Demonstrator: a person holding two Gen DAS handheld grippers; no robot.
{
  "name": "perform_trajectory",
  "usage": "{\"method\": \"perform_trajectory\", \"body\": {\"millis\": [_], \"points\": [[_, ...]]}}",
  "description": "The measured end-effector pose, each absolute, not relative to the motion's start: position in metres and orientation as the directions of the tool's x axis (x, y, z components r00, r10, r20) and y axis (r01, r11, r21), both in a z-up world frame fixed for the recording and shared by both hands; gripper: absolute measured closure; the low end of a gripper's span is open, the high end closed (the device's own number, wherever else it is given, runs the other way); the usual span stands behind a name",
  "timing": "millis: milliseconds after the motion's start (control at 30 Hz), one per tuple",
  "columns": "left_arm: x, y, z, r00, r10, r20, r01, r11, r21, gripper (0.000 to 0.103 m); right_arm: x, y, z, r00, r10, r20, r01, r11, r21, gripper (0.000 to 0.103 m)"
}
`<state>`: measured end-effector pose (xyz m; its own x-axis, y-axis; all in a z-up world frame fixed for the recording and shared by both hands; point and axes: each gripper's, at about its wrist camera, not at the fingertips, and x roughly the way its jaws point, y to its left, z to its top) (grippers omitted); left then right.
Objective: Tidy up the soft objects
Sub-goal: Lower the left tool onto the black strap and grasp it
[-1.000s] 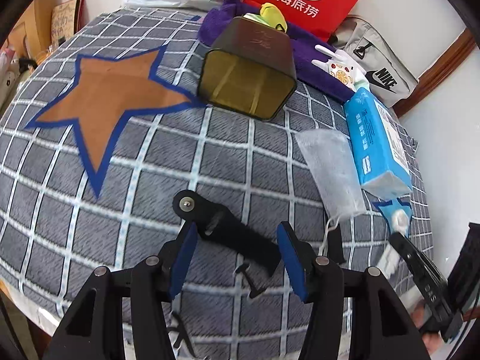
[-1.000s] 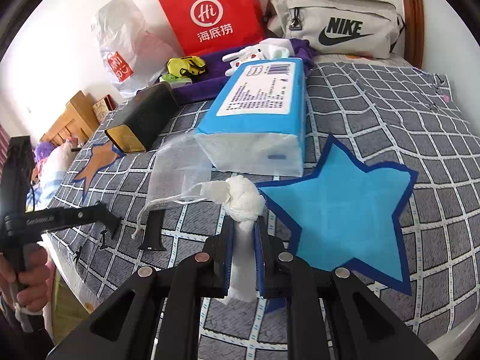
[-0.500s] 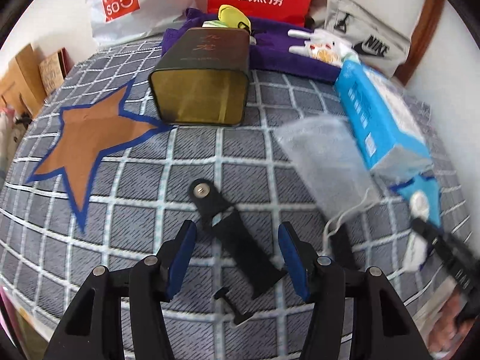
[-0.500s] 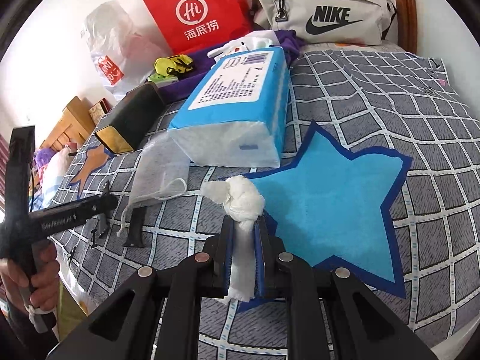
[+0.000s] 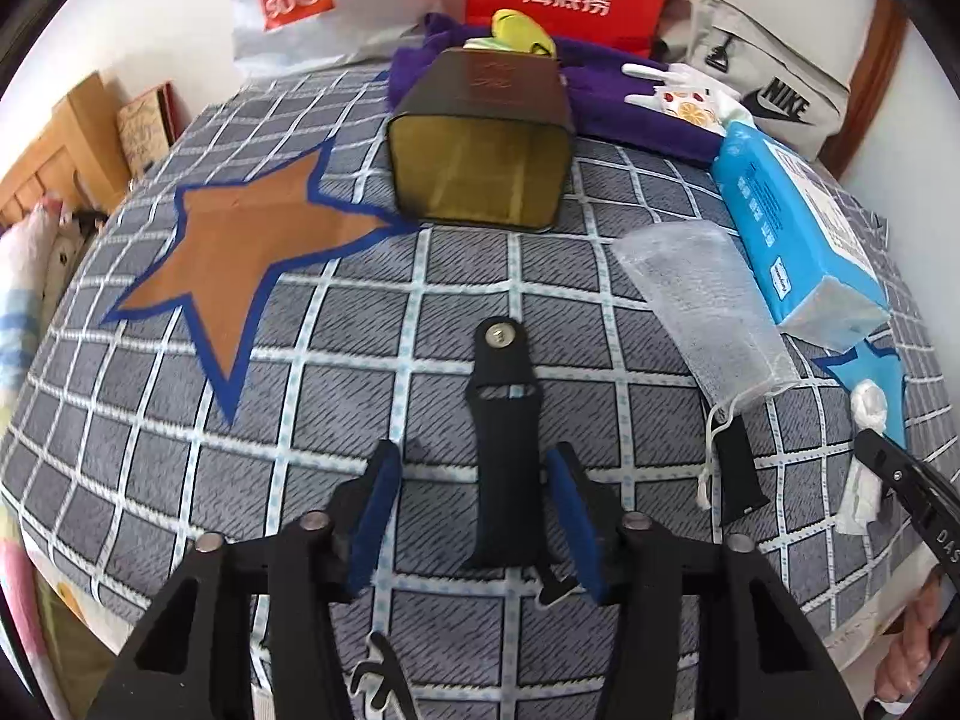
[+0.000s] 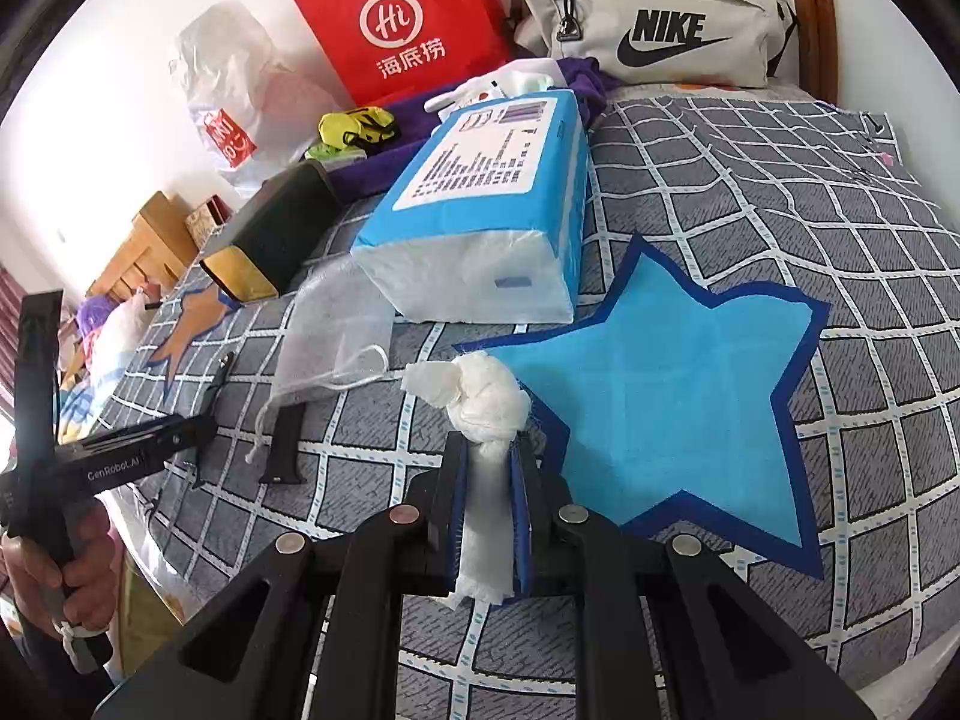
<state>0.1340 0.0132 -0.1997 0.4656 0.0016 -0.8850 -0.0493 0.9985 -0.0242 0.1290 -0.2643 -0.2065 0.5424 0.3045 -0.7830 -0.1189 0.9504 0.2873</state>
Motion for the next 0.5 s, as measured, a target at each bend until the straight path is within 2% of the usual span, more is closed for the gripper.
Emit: {"method": "perform_trajectory", "body": {"millis": [33,100,500], "points": [[0.1347,0.0109,-0.1996,0.473,0.006,-0.881,-0.044,0.999,-0.017,0.065,0.1288,-0.2642,-0.2068,0.542,0.298,-0.785,-0.116,0.952,0.282,0.089],[0.1334,0.0072,-0.1990,0.486,-0.004,-0.874,-0.016,1.000,-0.014,0.082,0.1279,-0.2648,-0.2065,0.542,0.299,-0.785,-0.116,0.952,0.282,0.089],[0.1328,0.0089,-0.1990,0.496,-0.063,-0.866,0.039,0.998,-0.051,0.083,0.1301,-0.2634,-0.2120,0.539,0.289,-0.791,-0.128,0.957,0.262,0.088]]}}
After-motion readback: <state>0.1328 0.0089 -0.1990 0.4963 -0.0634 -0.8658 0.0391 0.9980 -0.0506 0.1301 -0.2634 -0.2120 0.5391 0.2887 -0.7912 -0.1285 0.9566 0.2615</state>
